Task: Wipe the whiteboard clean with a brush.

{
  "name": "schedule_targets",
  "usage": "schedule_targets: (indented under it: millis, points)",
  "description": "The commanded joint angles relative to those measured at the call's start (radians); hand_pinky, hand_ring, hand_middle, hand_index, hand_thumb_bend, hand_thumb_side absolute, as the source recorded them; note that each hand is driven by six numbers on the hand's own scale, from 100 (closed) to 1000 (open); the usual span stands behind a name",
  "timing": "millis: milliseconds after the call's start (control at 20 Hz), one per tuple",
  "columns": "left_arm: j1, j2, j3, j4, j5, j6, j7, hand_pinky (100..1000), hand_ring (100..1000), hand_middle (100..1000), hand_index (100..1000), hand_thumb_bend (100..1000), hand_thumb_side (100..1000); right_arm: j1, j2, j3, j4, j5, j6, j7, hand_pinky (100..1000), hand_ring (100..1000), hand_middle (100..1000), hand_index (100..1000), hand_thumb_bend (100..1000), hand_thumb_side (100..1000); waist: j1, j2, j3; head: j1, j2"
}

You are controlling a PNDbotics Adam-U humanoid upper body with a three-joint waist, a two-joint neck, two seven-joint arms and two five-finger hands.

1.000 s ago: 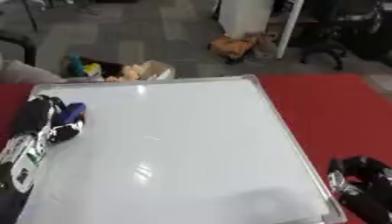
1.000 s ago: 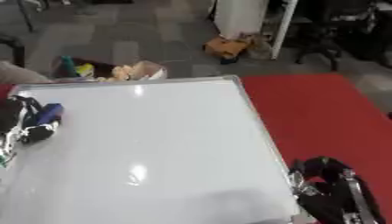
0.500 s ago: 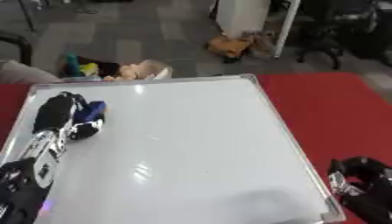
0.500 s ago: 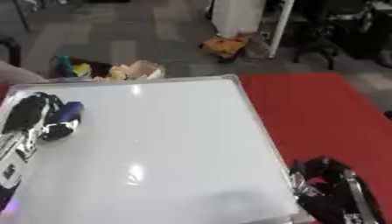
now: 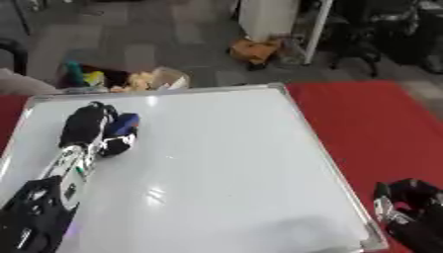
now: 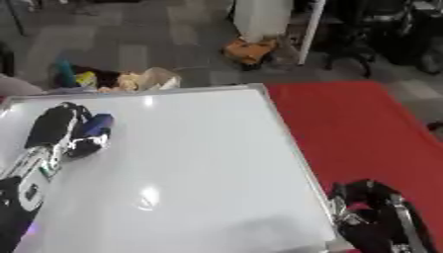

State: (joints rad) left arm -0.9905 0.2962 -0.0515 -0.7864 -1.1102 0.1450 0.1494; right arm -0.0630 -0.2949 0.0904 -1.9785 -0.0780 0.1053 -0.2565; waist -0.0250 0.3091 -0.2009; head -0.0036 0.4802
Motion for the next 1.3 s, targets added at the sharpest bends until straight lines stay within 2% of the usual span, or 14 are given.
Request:
schedule_targets:
  millis: [50,750,1100,1300]
  points:
    - [0.006,-0.048,-0.030,0.029,-0.019,-0.015,-0.014,341,608,473,592,384,352,-0.010,-0.009,-0.002,-0.022,0.005,-0.003,0.004,174,475,361,486,100,100,-0.001,-0.002,-0.009,0.002,-0.015]
    - [-0.004,-0.068,-0.051,0.025,-0.060,-0.045,-0.019,348,599,471,594,377,350,-0.016,-0.005,-0.001,-0.022,0.005,-0.002,0.007,174,476,361,486,100,100,0.003,0.006,-0.019,0.003,-0.018]
    - [-0.007,-0.050,-0.033,0.043,-0.087,-0.020,0.008,358,586,471,597,384,352,-0.019,-0.005,-0.001,-0.021,0.006,-0.002,0.009,174,476,361,485,100,100,0.005,0.010,-0.024,0.000,-0.022]
    - [-0.012,-0.028,-0.024,0.051,-0.124,0.006,0.049,374,535,469,603,386,345,-0.020,-0.006,-0.001,-0.021,0.006,-0.003,0.009,174,476,361,485,100,100,0.007,0.011,-0.029,-0.001,-0.024]
